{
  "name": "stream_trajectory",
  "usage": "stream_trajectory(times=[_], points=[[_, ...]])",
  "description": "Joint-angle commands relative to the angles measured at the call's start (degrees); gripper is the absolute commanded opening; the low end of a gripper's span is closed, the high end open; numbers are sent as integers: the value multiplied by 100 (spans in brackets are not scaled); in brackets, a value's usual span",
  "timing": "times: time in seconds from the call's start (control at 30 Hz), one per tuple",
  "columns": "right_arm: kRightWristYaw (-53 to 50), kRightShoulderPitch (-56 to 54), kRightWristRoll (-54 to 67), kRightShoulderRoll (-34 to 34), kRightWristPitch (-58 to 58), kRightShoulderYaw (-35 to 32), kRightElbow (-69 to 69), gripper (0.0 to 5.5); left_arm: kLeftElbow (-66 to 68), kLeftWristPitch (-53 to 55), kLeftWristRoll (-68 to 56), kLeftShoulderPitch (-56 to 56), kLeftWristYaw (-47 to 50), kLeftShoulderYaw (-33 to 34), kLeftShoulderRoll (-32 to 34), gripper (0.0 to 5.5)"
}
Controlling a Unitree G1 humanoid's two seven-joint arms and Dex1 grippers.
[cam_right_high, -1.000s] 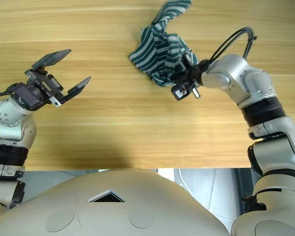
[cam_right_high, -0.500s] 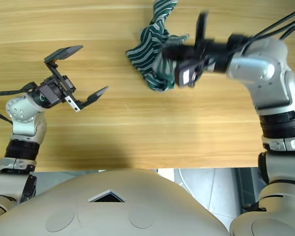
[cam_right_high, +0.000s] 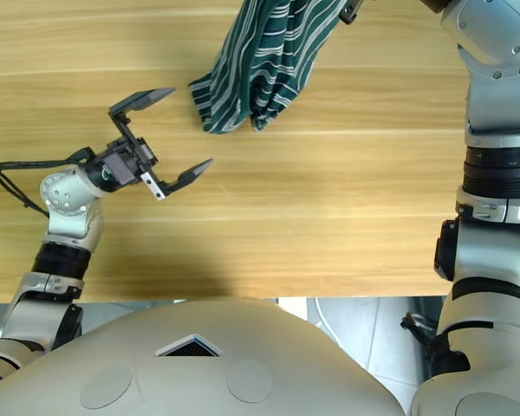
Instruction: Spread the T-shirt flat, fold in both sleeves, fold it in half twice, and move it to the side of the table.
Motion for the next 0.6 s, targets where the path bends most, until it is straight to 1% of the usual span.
stream_trajectory(times=[0.03,0.17,0.4,0.5,0.6], points=[[10,15,-50,-40,1,7,-49,0,299,99,363,-257,388,77,-174,539],[24,8,-13,-36,23,-7,-88,0,936,315,1127,-596,1105,49,-487,539],[19,-52,-7,-33,100,-31,-105,0,1581,454,2159,-543,1825,-580,-1114,539],[14,-83,-20,-31,146,-30,-92,0,1470,367,2390,-364,1894,-834,-1133,493],[11,-79,-23,-22,188,-22,-105,0,1405,419,2503,-332,2053,-882,-1116,444]])
